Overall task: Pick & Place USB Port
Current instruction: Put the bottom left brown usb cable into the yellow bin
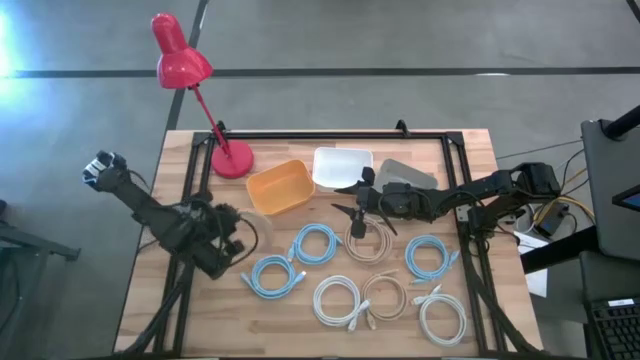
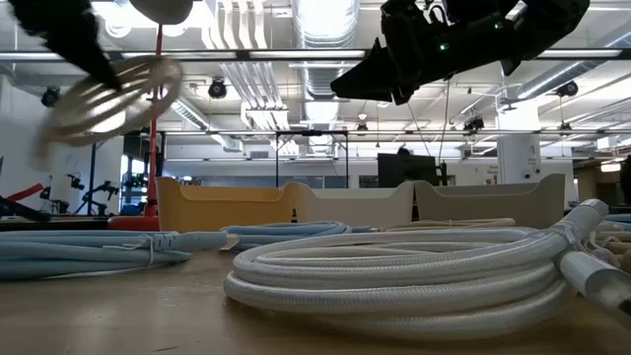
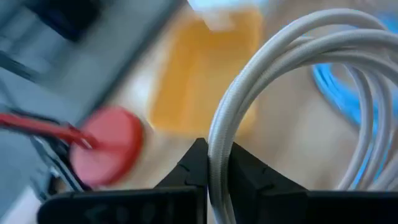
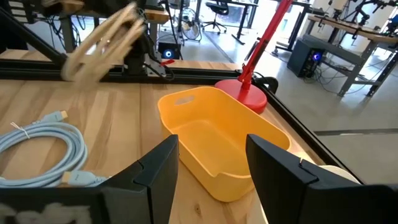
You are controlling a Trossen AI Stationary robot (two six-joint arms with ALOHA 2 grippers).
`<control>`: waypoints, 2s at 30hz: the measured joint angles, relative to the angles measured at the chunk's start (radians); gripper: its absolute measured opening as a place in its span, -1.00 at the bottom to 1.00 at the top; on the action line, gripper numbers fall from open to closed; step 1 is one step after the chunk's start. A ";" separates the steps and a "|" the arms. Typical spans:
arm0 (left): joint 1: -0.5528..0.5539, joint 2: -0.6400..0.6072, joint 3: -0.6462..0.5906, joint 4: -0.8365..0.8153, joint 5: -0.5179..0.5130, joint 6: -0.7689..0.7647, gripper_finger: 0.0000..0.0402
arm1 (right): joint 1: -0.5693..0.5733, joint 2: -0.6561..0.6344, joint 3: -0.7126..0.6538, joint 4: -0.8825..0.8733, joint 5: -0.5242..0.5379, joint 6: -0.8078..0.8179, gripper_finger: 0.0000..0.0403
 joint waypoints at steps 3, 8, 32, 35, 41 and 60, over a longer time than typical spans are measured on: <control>0.062 0.000 0.000 0.018 -0.154 0.000 -0.81 | 0.000 0.000 0.000 0.000 0.000 0.000 -0.08; 0.195 0.000 -0.004 0.119 -0.320 0.048 -0.82 | 0.000 0.000 0.000 0.000 0.000 0.000 -0.08; 0.637 0.028 -0.335 1.035 -0.258 0.572 -0.81 | 0.000 0.001 0.000 -0.001 0.007 -0.003 -0.08; 0.646 0.038 -0.385 1.120 -0.254 0.570 -0.80 | 0.000 0.001 0.000 -0.001 0.007 0.000 -0.08; 0.648 0.055 -0.469 1.272 -0.220 0.559 -0.80 | 0.000 0.001 0.000 -0.001 0.007 -0.001 -0.08; 0.683 0.055 -0.560 1.306 -0.192 0.455 -0.77 | 0.000 0.001 0.000 -0.001 0.007 -0.003 -0.08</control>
